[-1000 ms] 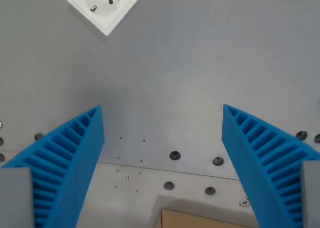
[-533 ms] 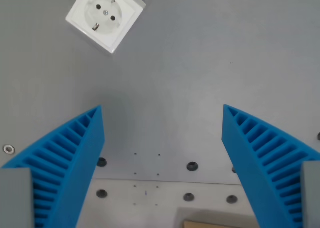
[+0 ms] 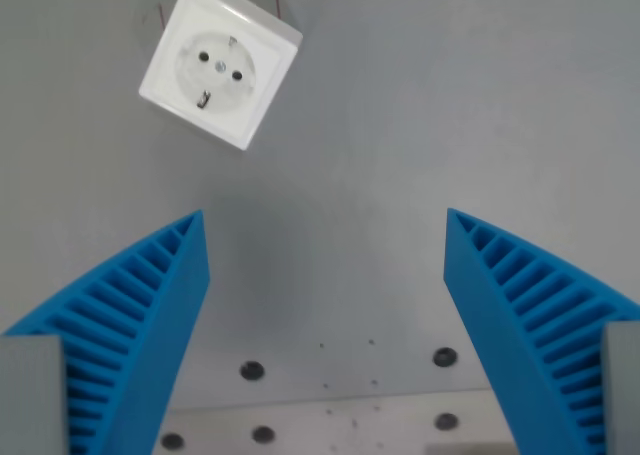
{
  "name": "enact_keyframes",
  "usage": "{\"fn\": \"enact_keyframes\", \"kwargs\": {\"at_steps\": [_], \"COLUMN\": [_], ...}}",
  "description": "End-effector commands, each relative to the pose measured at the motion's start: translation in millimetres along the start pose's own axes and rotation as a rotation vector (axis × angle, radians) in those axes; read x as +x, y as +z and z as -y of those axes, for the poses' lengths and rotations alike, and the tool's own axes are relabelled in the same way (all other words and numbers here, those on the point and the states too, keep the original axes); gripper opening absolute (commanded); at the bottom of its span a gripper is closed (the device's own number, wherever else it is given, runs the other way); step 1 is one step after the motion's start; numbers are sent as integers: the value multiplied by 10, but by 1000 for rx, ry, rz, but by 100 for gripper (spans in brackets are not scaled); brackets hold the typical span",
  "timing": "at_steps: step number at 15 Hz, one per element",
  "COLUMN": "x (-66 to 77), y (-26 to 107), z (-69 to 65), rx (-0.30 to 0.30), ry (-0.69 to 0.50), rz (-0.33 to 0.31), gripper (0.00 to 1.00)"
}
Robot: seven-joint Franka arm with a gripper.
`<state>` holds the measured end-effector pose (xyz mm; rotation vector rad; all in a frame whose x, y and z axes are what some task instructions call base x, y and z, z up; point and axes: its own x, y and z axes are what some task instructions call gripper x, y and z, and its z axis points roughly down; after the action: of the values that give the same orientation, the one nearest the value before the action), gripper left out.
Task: Move above the white socket
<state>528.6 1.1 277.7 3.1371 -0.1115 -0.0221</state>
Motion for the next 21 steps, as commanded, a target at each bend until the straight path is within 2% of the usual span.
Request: {"fn": "enact_keyframes", "kwargs": {"at_steps": [1, 7, 13, 21], "x": [17, 95, 141, 197], "y": [156, 417, 624, 860], "z": [89, 214, 317, 429], "rx": [0, 6, 9, 1], "ry": [258, 366, 463, 511], "rz": [-85, -90, -95, -97], "gripper": [100, 100, 100, 100]}}
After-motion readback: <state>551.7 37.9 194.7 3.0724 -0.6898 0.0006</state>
